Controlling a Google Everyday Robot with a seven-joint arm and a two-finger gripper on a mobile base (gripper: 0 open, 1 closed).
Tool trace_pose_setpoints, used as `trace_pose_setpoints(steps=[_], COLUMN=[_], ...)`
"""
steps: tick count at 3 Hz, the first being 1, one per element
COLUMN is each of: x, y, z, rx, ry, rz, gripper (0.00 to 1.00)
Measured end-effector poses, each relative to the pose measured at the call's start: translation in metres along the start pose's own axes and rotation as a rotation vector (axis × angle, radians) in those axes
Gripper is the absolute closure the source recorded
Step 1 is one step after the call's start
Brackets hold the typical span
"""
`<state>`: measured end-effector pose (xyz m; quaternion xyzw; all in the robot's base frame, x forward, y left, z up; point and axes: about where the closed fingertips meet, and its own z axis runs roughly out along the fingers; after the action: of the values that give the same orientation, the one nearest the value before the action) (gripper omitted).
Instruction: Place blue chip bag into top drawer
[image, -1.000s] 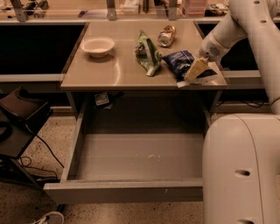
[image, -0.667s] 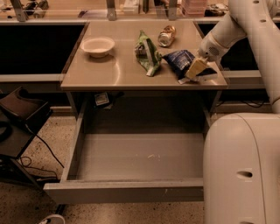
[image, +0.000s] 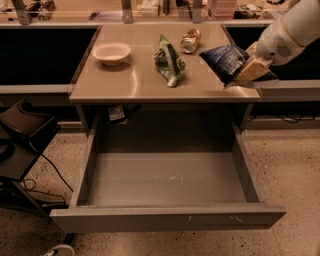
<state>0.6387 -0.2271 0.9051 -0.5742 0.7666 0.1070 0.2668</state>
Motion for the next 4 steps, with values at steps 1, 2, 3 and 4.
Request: trace_pose_setpoints(steps=[1,2,3,4], x=[0.017,0.052,0.065,0.063], y=[0.075,0.151,0.167,0.163], z=[-0.018,-0.006,0.016,0.016], rx=[-0.114,-0.288,-0.339,-0.329], ry=[-0.028,-0.010,0.012,0.009], rz=[0.004,0.074,0.096,0.095], gripper=[1.00,1.00,1.00,1.00])
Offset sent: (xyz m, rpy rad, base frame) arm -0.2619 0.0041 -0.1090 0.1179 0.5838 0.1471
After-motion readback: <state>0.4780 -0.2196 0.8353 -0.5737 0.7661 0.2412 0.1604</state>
